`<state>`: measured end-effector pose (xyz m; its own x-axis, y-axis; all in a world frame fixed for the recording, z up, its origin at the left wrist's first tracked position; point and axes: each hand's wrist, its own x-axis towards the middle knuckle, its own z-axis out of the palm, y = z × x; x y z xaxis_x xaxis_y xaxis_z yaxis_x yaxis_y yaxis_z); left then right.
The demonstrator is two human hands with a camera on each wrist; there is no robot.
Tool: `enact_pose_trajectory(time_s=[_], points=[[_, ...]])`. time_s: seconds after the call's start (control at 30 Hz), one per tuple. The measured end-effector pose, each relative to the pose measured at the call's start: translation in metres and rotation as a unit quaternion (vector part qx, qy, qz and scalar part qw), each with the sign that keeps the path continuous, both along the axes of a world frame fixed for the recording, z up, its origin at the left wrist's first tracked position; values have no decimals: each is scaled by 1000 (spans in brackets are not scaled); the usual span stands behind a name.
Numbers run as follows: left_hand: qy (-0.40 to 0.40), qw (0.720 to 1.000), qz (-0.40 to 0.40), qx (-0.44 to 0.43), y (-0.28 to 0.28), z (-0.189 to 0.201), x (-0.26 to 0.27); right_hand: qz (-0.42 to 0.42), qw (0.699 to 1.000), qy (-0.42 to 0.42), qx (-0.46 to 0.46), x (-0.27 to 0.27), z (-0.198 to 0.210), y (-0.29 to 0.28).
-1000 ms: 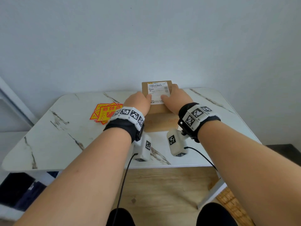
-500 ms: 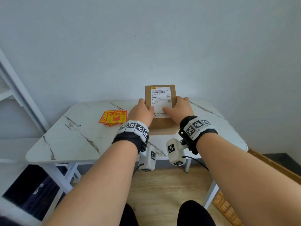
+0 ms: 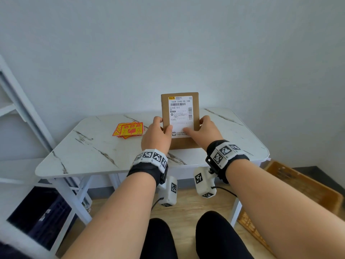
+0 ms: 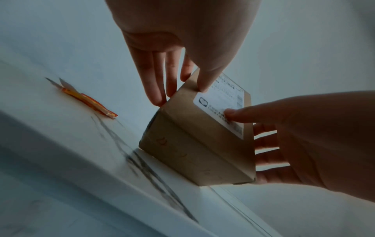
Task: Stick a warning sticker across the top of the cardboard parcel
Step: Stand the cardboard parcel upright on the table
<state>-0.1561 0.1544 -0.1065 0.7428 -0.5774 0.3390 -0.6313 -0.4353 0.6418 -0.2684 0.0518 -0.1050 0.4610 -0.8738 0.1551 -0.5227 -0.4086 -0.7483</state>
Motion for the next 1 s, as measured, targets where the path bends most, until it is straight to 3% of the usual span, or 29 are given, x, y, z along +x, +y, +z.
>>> enact_pose_trajectory(time_s=[0.33,0.57,0.8,1.0], points=[[31,999,-9,20,-29,-8,20,9,1000,-4,6,22,-9,-22],[155,987,-45,23,-70,-15,37,-2,999,0,45,38,-24,-49],[219,974,-56,10,-87,-29,42,-7,998,23,59,41,-39,-68],[193,977,-54,72,-84,-28,43,-32,998,-12,46,41,-37,-60]])
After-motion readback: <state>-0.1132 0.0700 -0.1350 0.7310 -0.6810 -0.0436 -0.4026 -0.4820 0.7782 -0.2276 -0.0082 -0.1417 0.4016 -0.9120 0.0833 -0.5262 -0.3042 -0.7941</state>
